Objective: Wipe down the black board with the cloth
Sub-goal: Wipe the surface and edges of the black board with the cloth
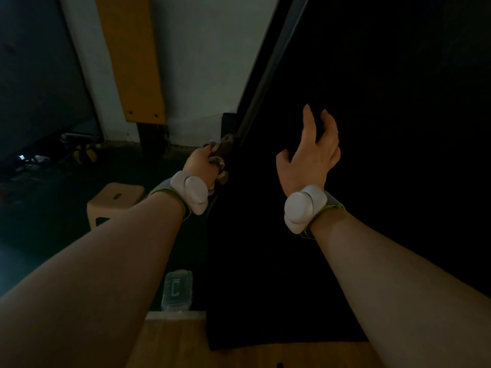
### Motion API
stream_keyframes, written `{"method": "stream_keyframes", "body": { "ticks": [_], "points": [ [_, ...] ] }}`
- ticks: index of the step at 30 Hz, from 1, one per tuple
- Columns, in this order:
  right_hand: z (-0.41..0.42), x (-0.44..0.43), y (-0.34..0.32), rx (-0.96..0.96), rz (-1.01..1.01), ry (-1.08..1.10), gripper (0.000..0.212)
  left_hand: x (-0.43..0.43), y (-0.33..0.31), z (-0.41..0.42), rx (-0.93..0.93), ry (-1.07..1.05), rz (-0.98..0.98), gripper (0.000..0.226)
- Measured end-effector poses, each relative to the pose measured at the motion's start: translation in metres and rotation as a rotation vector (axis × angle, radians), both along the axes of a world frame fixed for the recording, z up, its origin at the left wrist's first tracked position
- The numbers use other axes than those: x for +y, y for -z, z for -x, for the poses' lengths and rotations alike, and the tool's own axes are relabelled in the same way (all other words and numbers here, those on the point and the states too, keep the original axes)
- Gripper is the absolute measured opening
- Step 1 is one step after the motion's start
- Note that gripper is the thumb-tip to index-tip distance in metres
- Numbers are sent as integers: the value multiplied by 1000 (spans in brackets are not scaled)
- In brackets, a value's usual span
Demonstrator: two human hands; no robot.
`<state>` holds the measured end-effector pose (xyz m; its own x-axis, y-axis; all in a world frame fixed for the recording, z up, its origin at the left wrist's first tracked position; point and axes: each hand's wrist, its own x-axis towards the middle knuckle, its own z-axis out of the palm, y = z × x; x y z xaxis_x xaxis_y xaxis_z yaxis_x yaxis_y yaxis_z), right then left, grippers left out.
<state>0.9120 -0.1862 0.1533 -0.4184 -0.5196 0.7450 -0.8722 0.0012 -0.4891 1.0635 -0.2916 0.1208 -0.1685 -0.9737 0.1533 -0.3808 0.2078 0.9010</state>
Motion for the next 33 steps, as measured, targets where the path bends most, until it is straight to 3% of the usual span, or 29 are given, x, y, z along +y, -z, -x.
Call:
{"method": "stream_keyframes", "body": {
  "ticks": [3,7,10,12,14,16,19,25,28,33],
  "points": [
    [1,2,6,2,-25,-15,78,-1,11,-4,-82,-31,38,21],
    [2,5,13,1,-75,-35,77,1,31,-11,-199,-53,-17,12],
    [2,7,18,-4,-92,-31,77,2,36,-10,-99,32,-40,30],
    [-1,8,21,-6,-101,-35,76,4,38,-12,-179,-29,-123,35],
    [-2,9,21,-5,-101,-42,76,10,31,-16,-4,-135,-188,40],
    [-5,9,19,1,-89,-45,76,8,26,-23,-25,-146,-165,40],
    [-9,9,14,1,-69,-54,76,5,10,-32,-234,-135,-62,40],
    [-10,5,10,5,-26,-39,77,0,-13,-25,118,-124,135,19],
    [-12,3,16,6,-34,-50,78,9,0,-11,-101,13,243,30],
    [-13,-2,26,11,-32,-41,77,6,13,-7,-110,-44,169,26]
  ]
}}
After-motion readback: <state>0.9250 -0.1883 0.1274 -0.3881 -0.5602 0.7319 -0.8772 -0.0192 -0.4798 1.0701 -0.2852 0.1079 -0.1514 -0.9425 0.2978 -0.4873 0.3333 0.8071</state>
